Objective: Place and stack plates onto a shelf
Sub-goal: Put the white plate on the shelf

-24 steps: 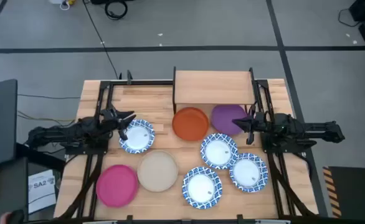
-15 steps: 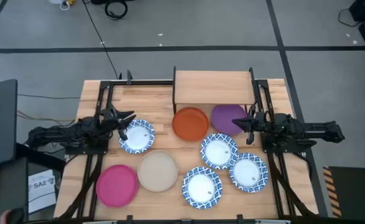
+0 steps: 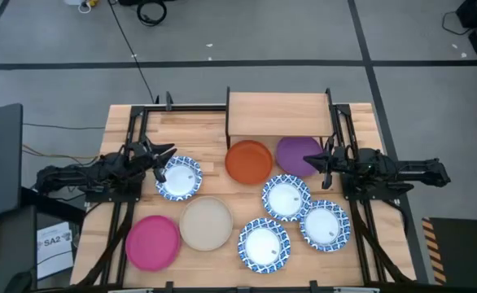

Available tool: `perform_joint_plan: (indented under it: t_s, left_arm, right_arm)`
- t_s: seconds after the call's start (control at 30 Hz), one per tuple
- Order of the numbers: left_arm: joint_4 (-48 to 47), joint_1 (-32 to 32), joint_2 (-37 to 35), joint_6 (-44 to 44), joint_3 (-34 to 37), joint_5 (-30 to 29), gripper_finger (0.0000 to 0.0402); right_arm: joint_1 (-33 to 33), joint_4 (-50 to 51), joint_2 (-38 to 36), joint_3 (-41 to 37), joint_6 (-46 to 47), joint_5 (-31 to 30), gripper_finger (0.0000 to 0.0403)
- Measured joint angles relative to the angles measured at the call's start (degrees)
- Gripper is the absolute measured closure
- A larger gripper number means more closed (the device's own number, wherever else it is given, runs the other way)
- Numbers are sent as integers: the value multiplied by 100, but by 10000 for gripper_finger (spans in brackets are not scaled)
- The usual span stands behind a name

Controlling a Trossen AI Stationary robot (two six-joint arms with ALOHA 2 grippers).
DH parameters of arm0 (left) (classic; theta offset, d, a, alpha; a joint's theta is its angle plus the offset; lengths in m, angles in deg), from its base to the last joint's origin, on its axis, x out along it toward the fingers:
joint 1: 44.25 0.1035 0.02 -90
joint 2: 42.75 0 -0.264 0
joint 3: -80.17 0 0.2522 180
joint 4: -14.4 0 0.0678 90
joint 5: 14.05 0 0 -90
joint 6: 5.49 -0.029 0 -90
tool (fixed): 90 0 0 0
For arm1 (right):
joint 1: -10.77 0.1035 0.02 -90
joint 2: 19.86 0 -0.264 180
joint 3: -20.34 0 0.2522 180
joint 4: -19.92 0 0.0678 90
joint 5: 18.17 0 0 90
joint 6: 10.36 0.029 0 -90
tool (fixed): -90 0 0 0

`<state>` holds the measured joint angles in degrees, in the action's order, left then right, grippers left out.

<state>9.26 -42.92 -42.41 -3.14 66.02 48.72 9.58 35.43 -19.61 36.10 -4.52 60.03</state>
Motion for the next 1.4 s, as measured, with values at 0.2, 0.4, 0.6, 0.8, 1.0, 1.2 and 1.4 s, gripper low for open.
perform_joint_plan:
  t_s: [0.2, 0.4, 0.6, 0.8, 1.0, 1.2, 1.4]
  left_arm:
    - [36, 0, 0, -2, -2, 2, 299]
    - [42, 0, 0, -2, -2, 2, 299]
    - [47, 0, 0, -4, -2, 2, 299]
    - [51, 0, 0, -2, -2, 2, 299]
    - [54, 0, 0, -4, -4, 2, 299]
    - [58, 0, 0, -3, -4, 4, 299]
    - [58, 0, 0, -4, -4, 3, 299]
  right_arm:
    - [-1, -2, 0, 0, -1, 0, 391]
    - [0, 1, 0, -1, -2, 0, 391]
    - [0, -1, 0, 0, 0, 0, 391]
    - [-1, 1, 0, -1, -2, 0, 391]
    - [-1, -231, -1, -2, -39, -23, 391]
    - [-2, -474, -2, 0, -282, -82, 391]
    - [-1, -473, -2, -1, 237, -60, 382]
